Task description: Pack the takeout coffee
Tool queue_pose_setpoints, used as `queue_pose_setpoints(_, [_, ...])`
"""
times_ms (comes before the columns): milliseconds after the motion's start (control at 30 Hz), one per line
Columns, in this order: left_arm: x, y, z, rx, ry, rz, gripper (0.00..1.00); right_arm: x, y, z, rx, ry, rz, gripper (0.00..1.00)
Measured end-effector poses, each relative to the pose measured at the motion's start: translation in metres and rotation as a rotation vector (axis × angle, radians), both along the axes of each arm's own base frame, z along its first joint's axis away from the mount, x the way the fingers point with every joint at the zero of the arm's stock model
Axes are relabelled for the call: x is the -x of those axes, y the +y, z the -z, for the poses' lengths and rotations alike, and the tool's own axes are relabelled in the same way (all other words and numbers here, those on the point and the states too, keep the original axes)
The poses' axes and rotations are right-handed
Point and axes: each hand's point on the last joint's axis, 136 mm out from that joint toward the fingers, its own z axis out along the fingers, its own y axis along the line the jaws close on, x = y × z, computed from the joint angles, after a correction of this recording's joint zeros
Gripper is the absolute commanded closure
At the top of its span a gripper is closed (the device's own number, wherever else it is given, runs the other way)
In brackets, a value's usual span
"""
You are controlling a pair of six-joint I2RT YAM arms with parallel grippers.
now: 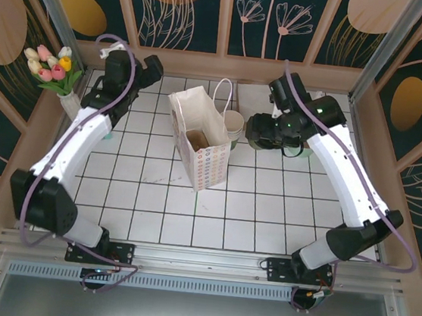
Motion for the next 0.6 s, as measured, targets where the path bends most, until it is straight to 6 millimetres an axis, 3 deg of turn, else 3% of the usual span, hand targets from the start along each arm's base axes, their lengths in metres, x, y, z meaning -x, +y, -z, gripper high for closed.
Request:
queue_pose_setpoints(100, [-0.032, -0.010, 0.021, -0.010, 0.047, 0.020, 0.01, 0.007, 0.001, -0.017, -0.045, -0.028, -0.002, 0.25])
queue_pose_setpoints(200, [-0.055, -0.022, 0.061, -0.006, 0.122, 0.058, 0.01, 0.014, 0.000, -0.029, -0.072, -0.047, -0.008, 0.26])
queue_pose_setpoints(333, [-0.062, -0.032, 0.119, -0.005, 0.251, 0.101, 0.01, 0.020, 0.005, -0.043, -0.108, -0.072, -0.029, 0.27])
queue_pose_setpoints(467, [-0.058, -0.042, 0.138, 0.017, 0.298, 0.150, 0.01, 0.030, 0.017, -0.063, -0.143, -0.115, -0.075, 0.27])
queue_pose_setpoints(600, [-0.055, -0.051, 0.143, 0.046, 0.306, 0.200, 0.01, 0.042, 0.038, -0.105, -0.221, -0.205, -0.144, 0.27])
